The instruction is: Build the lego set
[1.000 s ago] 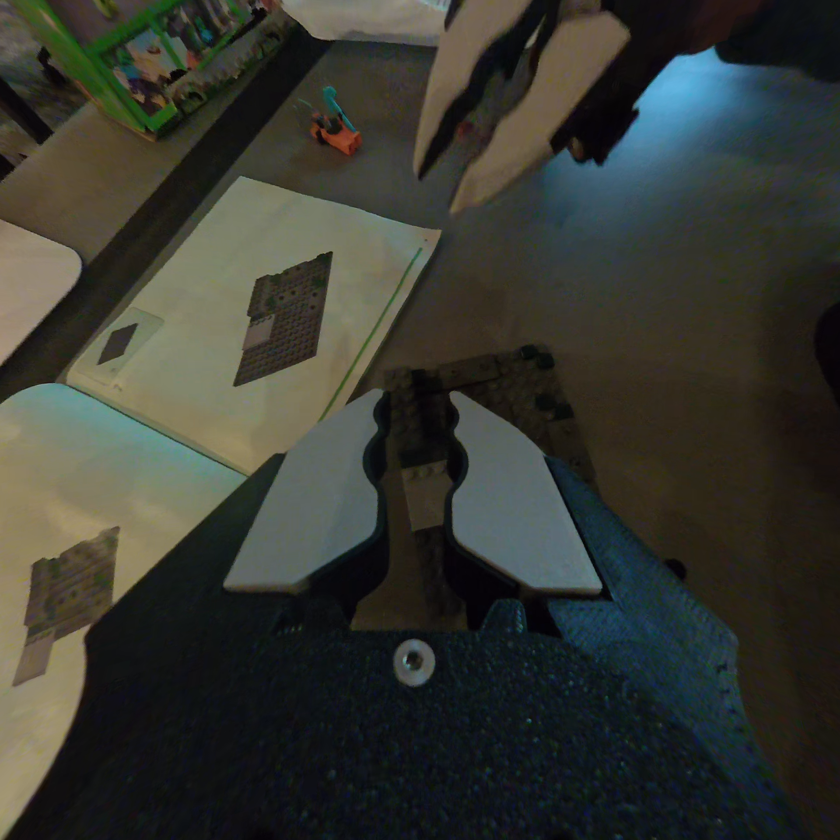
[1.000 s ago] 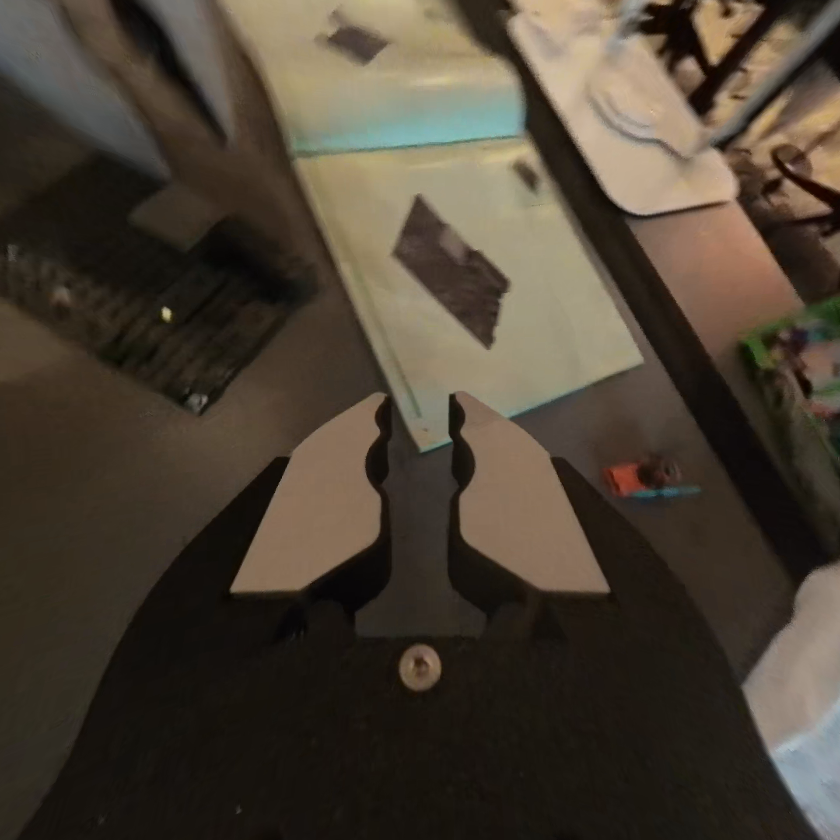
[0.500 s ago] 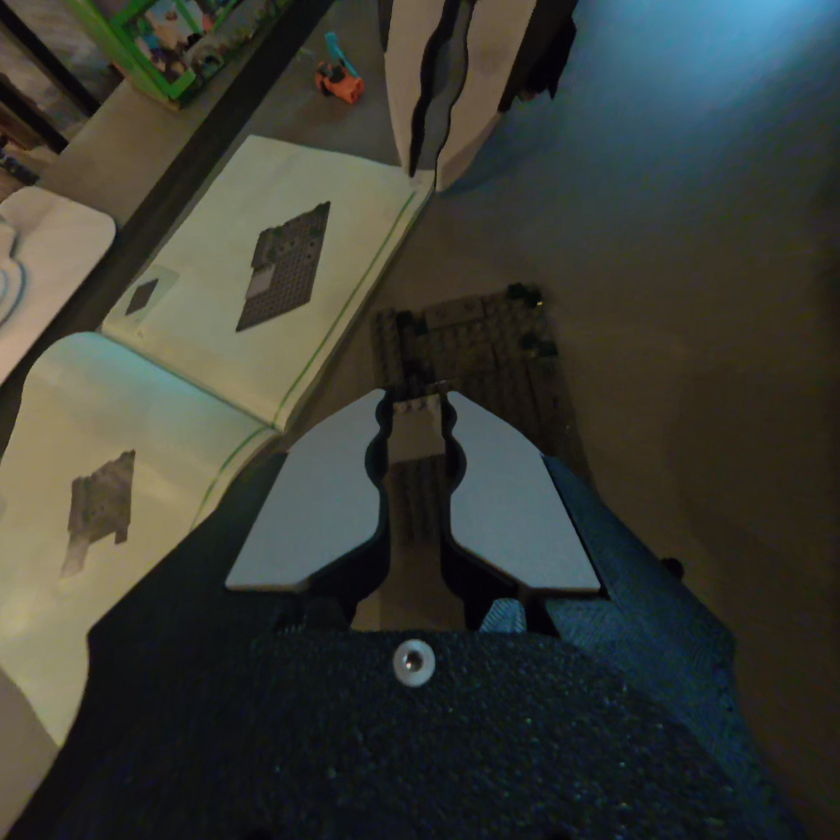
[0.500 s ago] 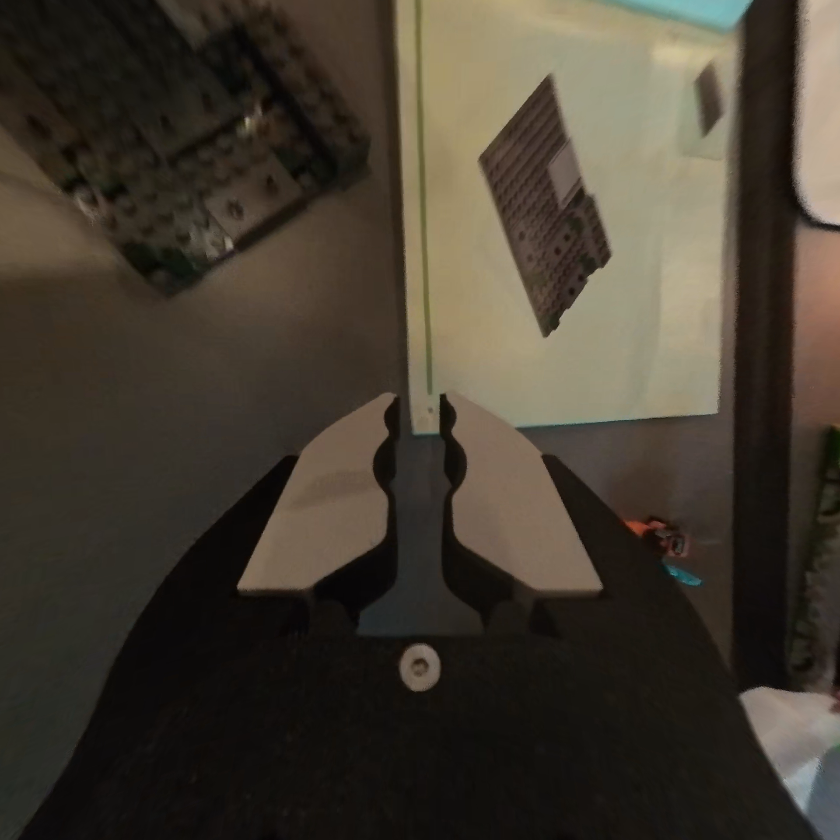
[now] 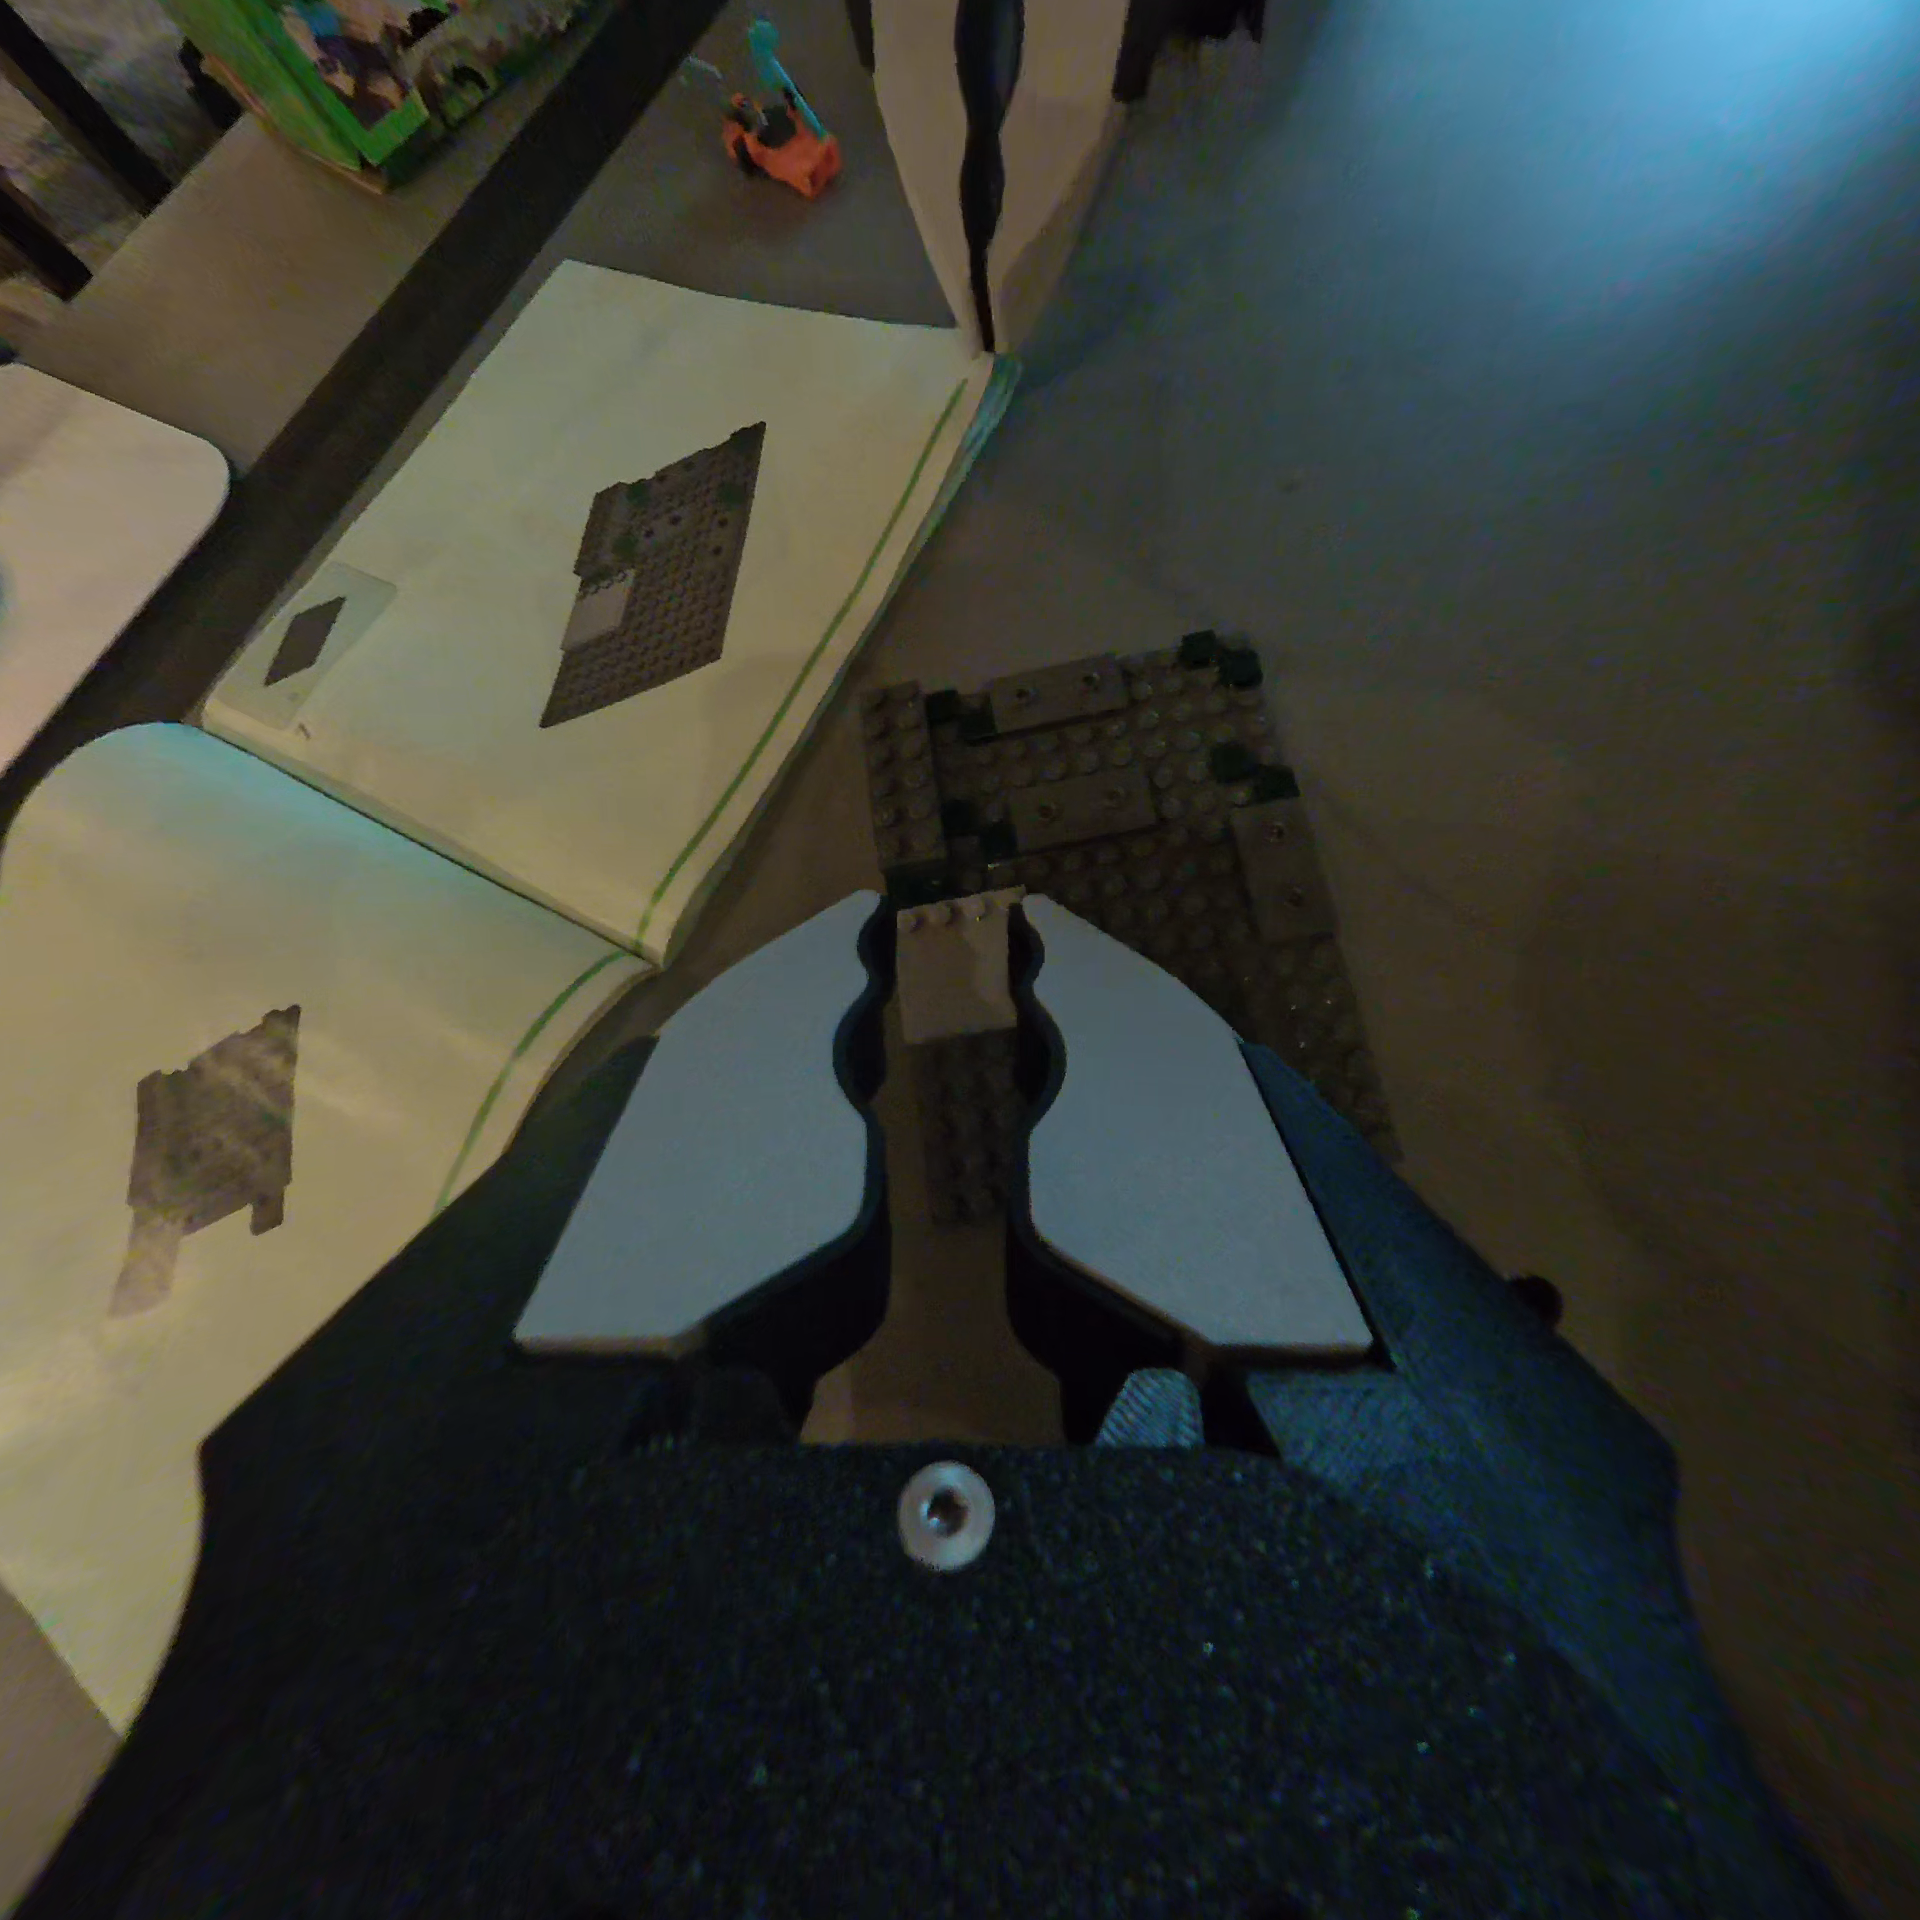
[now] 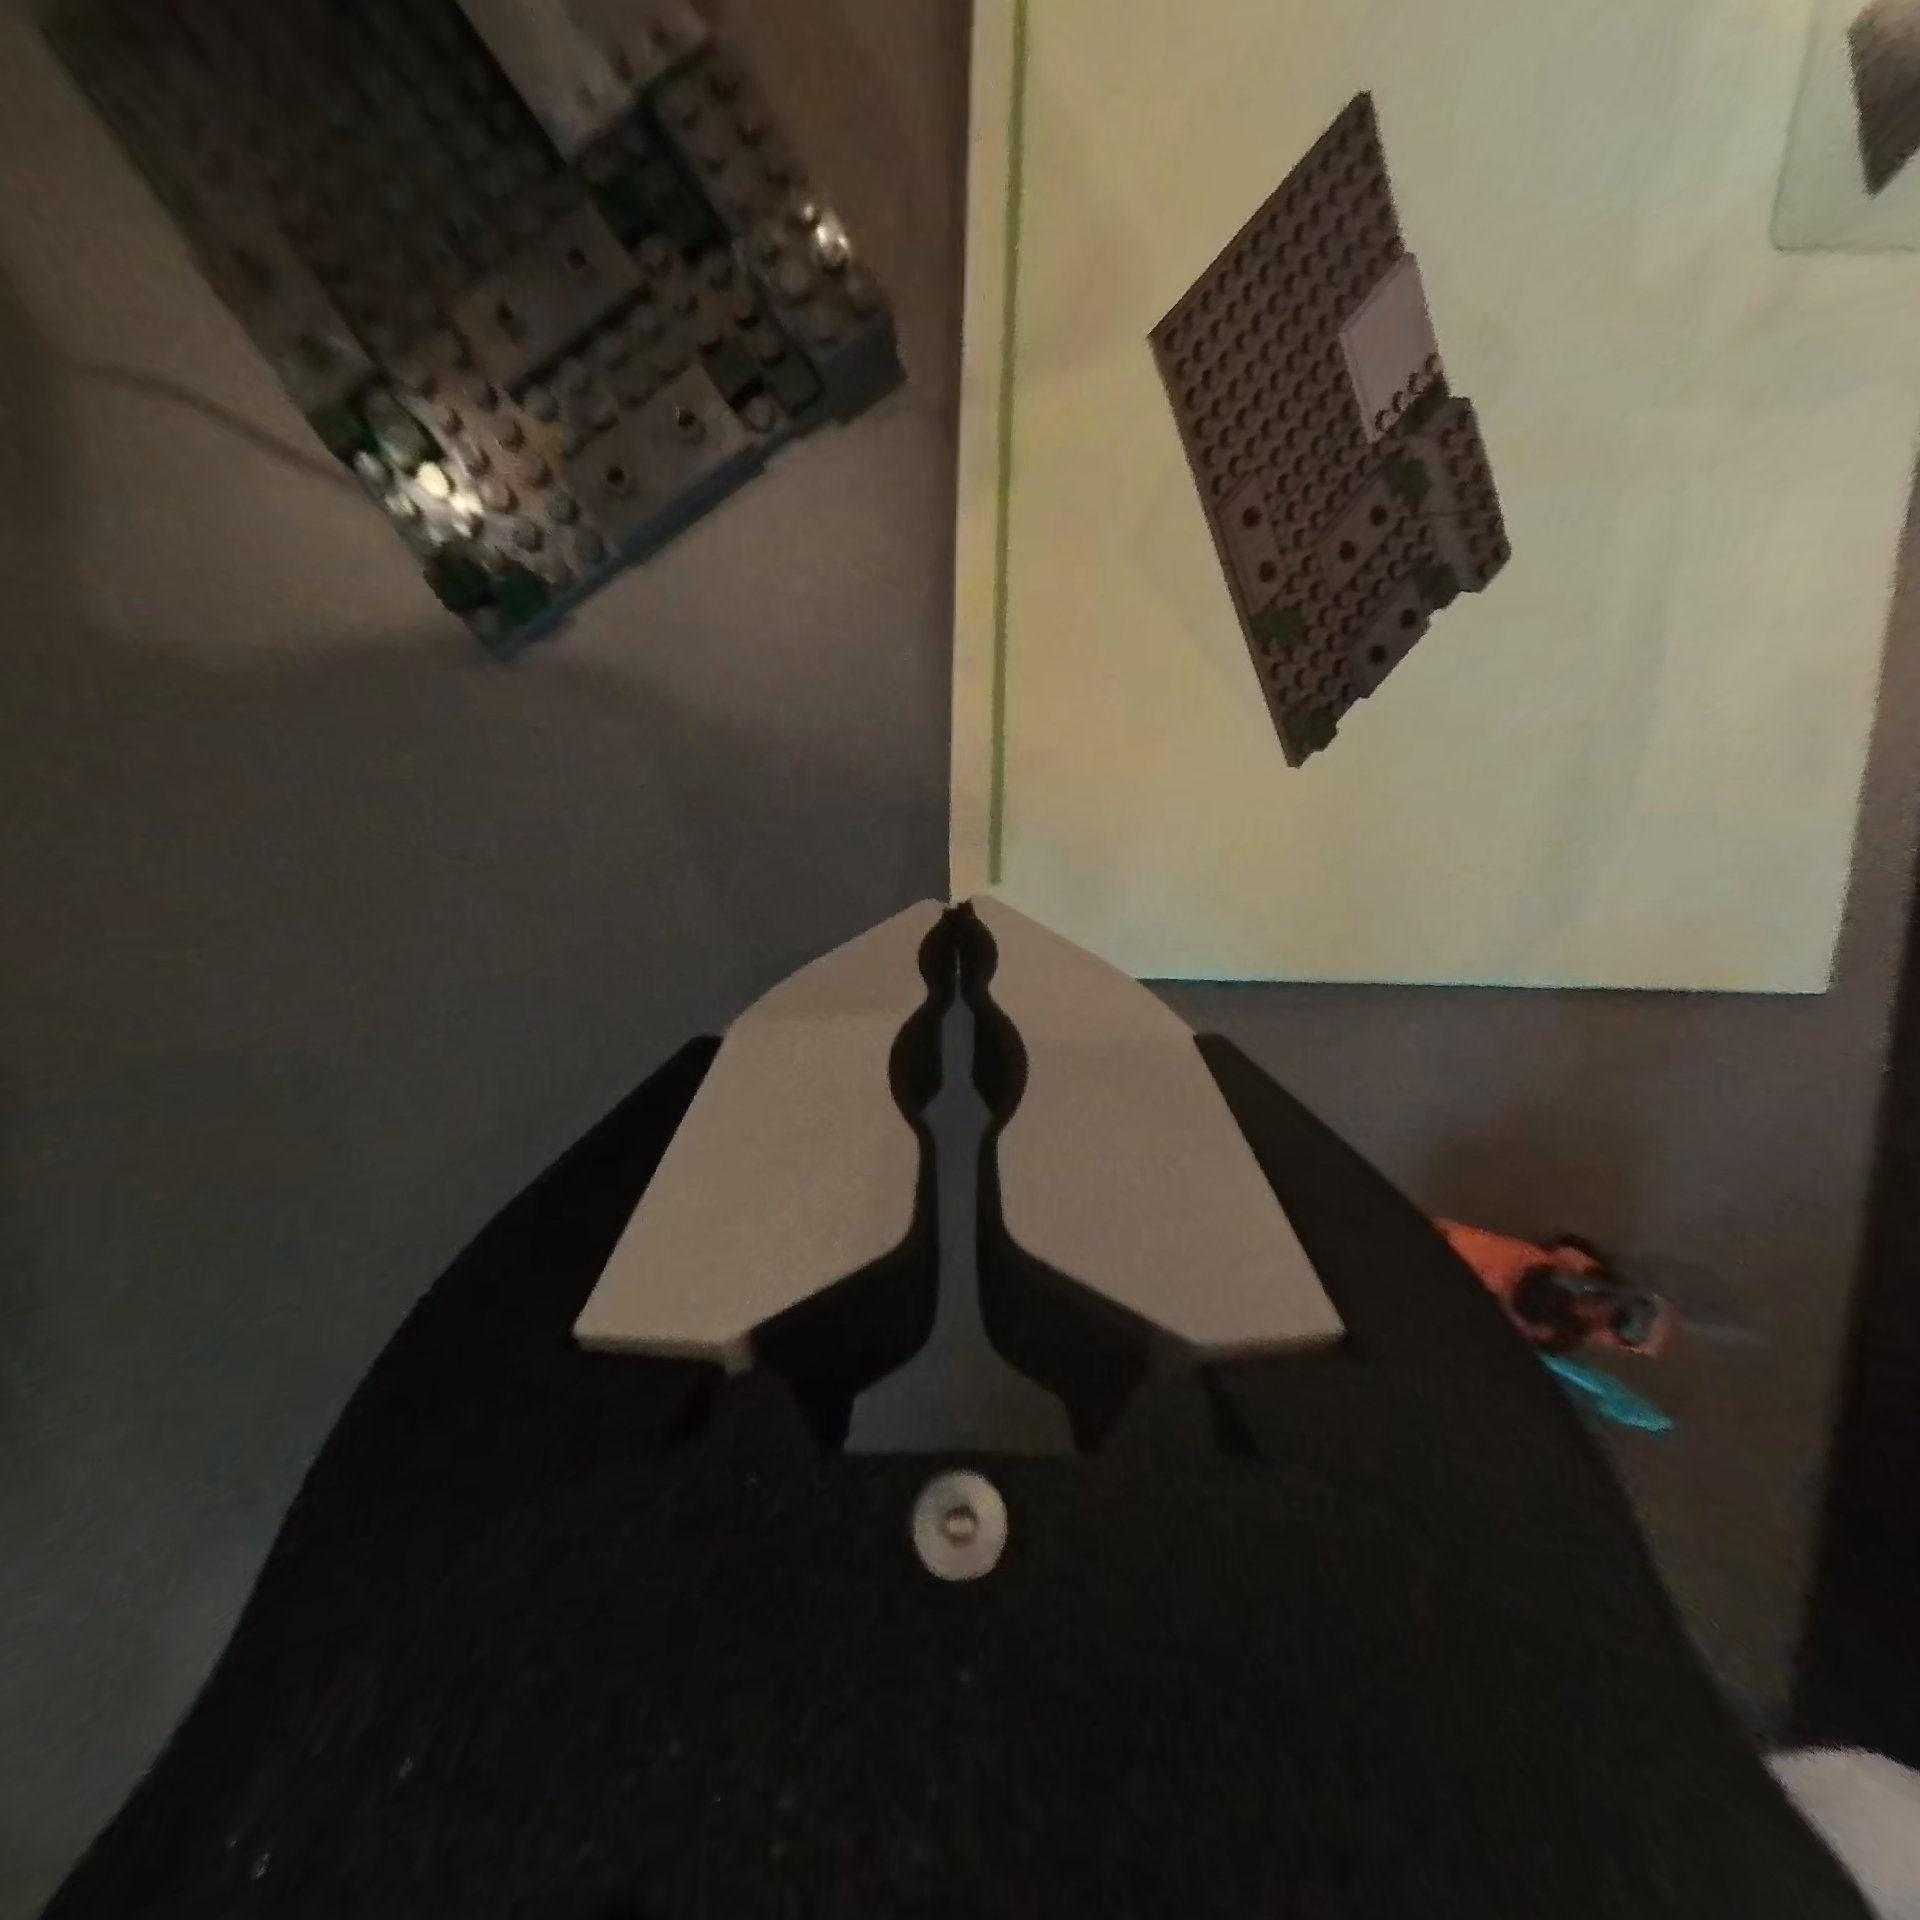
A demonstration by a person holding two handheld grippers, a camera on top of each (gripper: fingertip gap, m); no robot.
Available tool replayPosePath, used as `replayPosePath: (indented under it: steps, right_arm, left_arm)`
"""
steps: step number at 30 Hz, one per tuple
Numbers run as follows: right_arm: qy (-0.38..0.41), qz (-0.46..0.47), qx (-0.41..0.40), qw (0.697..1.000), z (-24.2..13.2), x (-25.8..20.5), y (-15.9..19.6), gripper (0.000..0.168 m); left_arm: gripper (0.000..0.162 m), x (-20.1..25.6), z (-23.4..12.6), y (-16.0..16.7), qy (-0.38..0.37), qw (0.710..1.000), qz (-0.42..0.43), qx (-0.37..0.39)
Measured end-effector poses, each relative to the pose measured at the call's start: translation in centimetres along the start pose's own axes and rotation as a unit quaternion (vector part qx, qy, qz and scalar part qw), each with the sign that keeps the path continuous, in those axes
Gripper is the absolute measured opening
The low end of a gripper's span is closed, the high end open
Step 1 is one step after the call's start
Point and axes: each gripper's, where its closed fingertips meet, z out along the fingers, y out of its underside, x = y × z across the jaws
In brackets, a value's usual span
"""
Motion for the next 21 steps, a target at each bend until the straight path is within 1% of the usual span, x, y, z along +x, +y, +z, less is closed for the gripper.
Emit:
replayPosePath:
  steps: [8, 12, 18, 21]
  right_arm:
    - [-0.092, 0.069, 0.021, 0.993, -0.7, -0.2, -0.6, 0.0]
    - [-0.141, 0.096, 0.015, 0.985, -0.8, -0.5, -0.5, 0.0]
    - [-0.142, 0.097, -0.009, 0.985, -0.2, 0.0, 0.1, 0.0]
    - [-0.124, 0.081, -0.013, 0.989, -0.7, 0.3, -0.5, 0.0]
  left_arm:
    - [0.02, 0.0, 0.5, -0.3, 0.021, 1.0, -0.004, 0.0]
    - [0.02, 0.0, 0.9, -0.7, 0.035, 0.999, -0.006, 0.001]
    - [0.02, -0.2, 1.5, -1.3, 0.039, 0.999, 0.005, 0.0]
    - [0.021, -0.8, 1.8, -1.6, 0.031, 0.999, 0.007, 0.001]
